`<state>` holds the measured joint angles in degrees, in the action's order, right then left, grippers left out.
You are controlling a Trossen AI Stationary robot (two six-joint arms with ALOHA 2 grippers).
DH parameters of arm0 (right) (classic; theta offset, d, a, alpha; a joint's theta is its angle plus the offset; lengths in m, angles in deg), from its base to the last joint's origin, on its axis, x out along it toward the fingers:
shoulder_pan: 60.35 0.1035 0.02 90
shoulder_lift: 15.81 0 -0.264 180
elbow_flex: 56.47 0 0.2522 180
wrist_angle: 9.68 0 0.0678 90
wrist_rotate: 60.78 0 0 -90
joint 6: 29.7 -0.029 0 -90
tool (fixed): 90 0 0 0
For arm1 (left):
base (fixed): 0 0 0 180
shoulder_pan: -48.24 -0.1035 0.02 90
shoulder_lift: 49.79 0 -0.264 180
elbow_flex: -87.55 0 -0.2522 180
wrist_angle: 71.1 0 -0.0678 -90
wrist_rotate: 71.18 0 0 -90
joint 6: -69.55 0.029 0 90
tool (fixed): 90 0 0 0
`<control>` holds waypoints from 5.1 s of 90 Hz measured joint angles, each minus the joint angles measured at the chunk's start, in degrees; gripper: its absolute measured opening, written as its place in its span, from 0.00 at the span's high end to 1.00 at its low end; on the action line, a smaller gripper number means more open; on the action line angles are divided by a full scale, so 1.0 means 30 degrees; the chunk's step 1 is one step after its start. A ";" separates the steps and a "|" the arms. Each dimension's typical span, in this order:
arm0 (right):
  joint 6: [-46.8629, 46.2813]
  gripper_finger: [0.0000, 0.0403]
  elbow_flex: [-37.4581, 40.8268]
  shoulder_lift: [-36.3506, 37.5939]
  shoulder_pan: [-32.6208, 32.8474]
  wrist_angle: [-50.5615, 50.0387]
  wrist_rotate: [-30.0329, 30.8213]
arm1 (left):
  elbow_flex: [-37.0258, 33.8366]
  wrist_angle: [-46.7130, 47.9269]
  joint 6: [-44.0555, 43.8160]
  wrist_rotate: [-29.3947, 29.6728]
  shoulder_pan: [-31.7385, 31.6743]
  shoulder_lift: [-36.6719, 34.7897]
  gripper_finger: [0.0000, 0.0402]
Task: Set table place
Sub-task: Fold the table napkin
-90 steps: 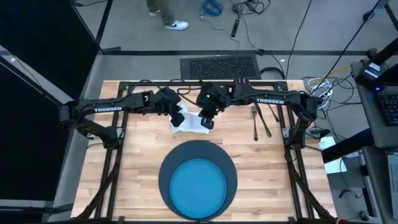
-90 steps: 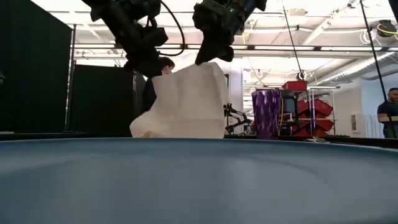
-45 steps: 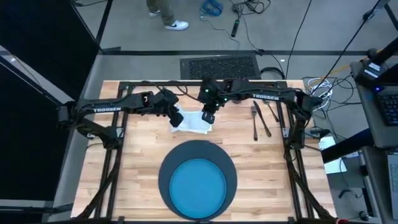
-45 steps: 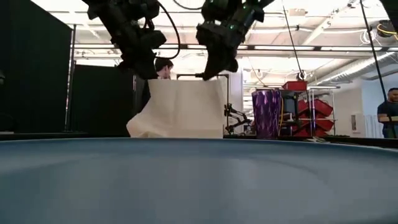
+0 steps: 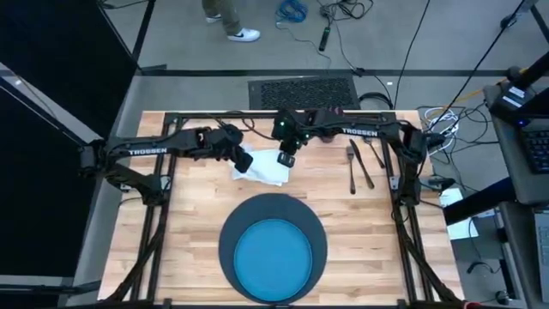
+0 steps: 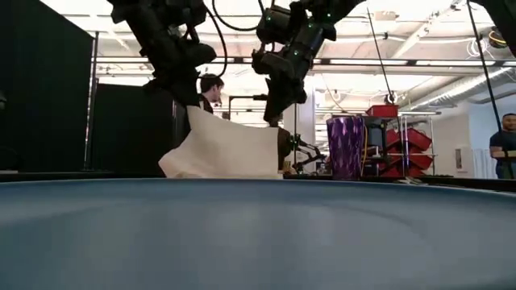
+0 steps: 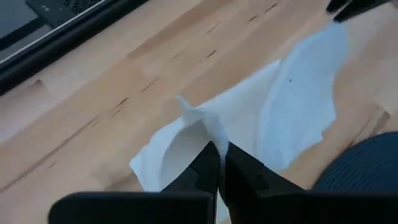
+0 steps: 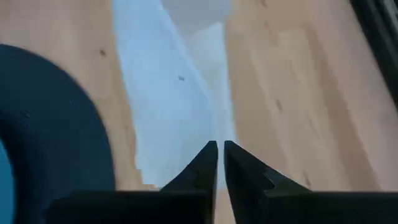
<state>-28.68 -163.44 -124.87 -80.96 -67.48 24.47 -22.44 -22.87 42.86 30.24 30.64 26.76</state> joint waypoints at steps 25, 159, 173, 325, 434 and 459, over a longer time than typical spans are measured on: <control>0.0149 0.64 0.0000 0.0000 -0.1124 -0.0162 0.0101 | 0.0000 0.0193 0.1596 -0.0421 -0.1395 0.0367 0.99; -0.5513 0.56 0.8808 -0.0003 -0.1052 1.3141 -0.2420 | -0.9145 -0.4254 0.1331 0.2774 0.1297 -0.8769 0.72; -0.5780 0.56 0.8808 -0.0087 -0.0910 1.3107 -0.2243 | -0.9513 -0.4499 0.1523 0.2781 0.1697 -0.9371 0.72; -0.8007 1.00 0.8806 -0.0581 0.1070 1.4648 0.0324 | -0.9551 -1.0775 0.5377 0.3481 0.3308 -0.9691 0.72; -0.7442 0.58 0.8808 0.2720 0.3047 0.9466 0.5001 | -0.9530 -0.9392 0.3230 0.4036 0.0946 -0.4583 0.72; -0.7026 0.55 0.8808 0.3606 0.3158 0.8434 0.5186 | -0.9530 -1.1954 0.3497 0.0364 -0.1239 -0.1763 0.72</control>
<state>-49.76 -137.01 -114.05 -71.48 -42.18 40.03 -51.03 -58.73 53.35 31.34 26.92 21.48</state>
